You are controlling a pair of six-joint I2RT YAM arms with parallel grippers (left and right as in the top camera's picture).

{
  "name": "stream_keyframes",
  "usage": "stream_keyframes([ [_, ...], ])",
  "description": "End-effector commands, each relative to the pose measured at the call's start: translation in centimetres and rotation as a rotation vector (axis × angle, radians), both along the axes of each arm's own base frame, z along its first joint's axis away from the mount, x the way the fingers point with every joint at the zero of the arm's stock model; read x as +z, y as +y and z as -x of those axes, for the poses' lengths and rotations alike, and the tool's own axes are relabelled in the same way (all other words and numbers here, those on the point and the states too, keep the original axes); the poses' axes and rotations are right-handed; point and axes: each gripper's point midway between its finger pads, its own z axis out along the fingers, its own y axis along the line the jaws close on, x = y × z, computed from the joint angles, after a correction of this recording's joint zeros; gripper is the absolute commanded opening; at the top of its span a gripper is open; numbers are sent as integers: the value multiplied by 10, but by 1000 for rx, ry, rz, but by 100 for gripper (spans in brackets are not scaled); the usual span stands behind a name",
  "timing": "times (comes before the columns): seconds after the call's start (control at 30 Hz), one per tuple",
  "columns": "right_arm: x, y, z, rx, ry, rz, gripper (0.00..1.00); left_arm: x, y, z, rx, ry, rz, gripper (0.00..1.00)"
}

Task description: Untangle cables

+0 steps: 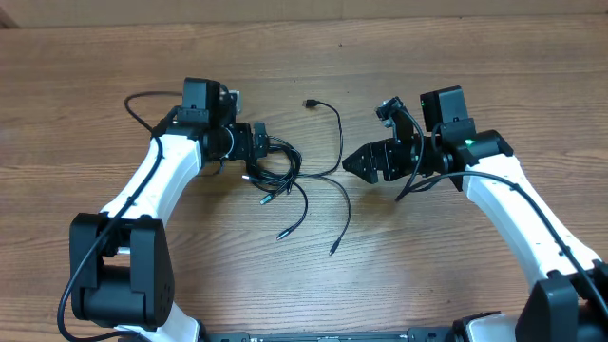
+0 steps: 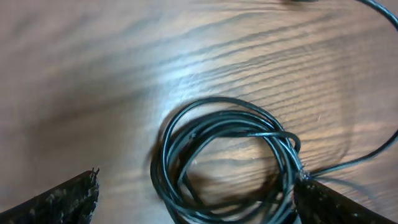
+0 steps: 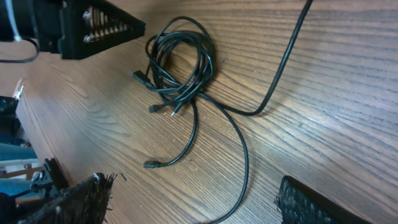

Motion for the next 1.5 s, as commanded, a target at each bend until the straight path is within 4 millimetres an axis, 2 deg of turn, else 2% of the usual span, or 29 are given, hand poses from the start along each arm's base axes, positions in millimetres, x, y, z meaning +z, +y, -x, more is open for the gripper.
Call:
stream_keyframes([
  [0.0, -4, 3, -3, 14, 5, -1, 85, 4, -8, -7, -369, -167, -169, 100],
  [0.1, -4, 3, -2, 13, 7, -1, 86, 10, -16, -16, -528, -274, -243, 98],
  [0.33, -4, 3, -2, 13, 7, -1, 89, 13, -32, -28, -682, -394, -317, 89],
  [0.4, -4, 3, -3, 13, 6, -1, 89, 7, -32, -32, -697, -398, -324, 88],
  [0.53, -4, 4, -3, 13, 3, -2, 90, -18, -32, -29, -721, -347, -319, 87],
  [0.63, -3, 4, -4, 13, 0, -2, 91, -34, -32, -26, -770, -324, -327, 82],
  [0.87, -3, 4, -5, 8, -2, -6, 93, -61, -49, -14, -952, -342, -265, 78],
  [1.1, -3, 4, -5, 8, -2, -6, 95, -97, -52, -9, -1008, -309, -247, 80],
  [1.2, -3, 4, -5, 6, 1, -7, 97, -108, -53, -14, -1005, -323, -251, 66],
  [1.3, -3, 4, -5, 6, 1, -7, 98, -105, -57, -19, -993, -347, -234, 50],
  [1.33, -3, 4, -5, 6, 1, -7, 98, -101, -59, -21, -975, -356, -220, 48],
  [1.37, -3, 4, -5, 6, 1, -7, 98, -98, -60, -25, -949, -360, -209, 40],
  [1.4, -3, 4, -5, 6, 1, -7, 98, -94, -61, -29, -918, -361, -202, 16],
  [1.43, -3, 4, -5, 6, 1, -7, 97, -89, -62, -34, -883, -359, -191, 4],
  [1.47, -3, 4, -5, 1, 6, -9, 96, -83, -62, -37, -851, -357, -180, 5],
])
